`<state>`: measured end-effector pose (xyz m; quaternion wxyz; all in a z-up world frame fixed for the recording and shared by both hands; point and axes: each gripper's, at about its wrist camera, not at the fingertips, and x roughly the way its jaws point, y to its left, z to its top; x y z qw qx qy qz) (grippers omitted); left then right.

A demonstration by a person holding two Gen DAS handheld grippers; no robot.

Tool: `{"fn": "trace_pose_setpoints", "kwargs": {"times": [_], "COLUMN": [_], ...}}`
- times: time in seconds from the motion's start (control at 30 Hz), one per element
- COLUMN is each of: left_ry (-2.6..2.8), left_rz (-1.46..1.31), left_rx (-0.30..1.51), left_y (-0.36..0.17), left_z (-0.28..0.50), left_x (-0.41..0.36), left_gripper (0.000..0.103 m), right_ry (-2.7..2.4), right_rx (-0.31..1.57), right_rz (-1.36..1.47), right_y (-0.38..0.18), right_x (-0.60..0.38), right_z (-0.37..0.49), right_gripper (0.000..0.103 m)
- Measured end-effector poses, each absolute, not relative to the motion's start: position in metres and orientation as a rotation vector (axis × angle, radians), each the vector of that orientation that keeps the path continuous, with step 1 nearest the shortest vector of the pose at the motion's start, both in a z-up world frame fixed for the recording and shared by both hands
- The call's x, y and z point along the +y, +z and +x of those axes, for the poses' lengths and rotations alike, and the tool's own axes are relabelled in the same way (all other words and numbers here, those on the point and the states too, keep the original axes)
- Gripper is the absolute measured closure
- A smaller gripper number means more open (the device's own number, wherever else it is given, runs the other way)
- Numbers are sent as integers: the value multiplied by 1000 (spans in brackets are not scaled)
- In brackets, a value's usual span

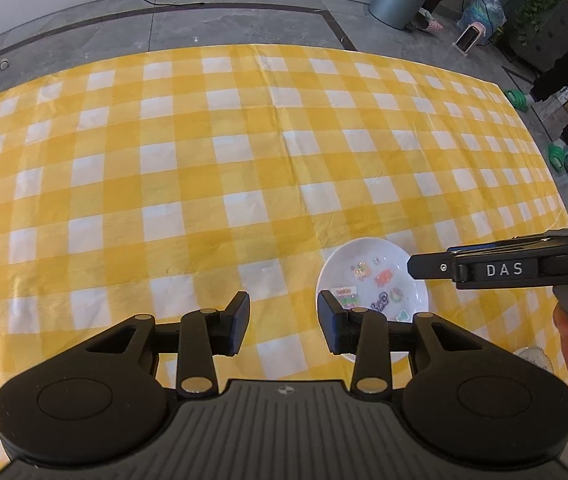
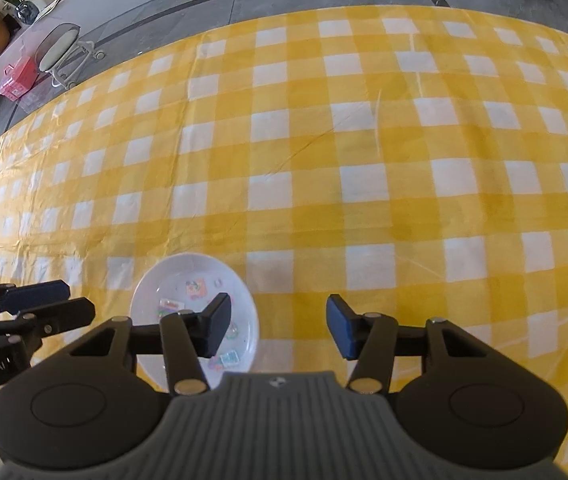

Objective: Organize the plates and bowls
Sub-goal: 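Reach both grippers to the small white sticker dish and close them, then lift the white dish and carry it over the plate stack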

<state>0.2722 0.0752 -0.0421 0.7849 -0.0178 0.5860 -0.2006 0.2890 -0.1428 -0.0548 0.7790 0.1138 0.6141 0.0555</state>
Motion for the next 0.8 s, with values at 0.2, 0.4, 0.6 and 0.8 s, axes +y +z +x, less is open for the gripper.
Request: {"fn": "trace_pose_setpoints", "kwargs": {"times": [0.2, 0.4, 0.6, 0.8], "left_ry": [-437, -443, -447, -455], "left_rz": [-62, -64, -69, -91], "left_rx": [1270, 1275, 1276, 1290], "left_y": [-50, -54, -55, -61], "left_z": [276, 276, 274, 274], "left_x": [74, 73, 74, 75], "left_gripper": [59, 59, 59, 59], "right_ry": [123, 141, 164, 181], "right_rx": [1322, 1324, 1321, 1312], "right_rz": [259, 240, 235, 208], "right_y": [-62, -62, -64, -64], "right_x": [-141, -133, -131, -127], "right_z": [292, 290, 289, 289], "right_gripper": [60, 82, 94, 97]}}
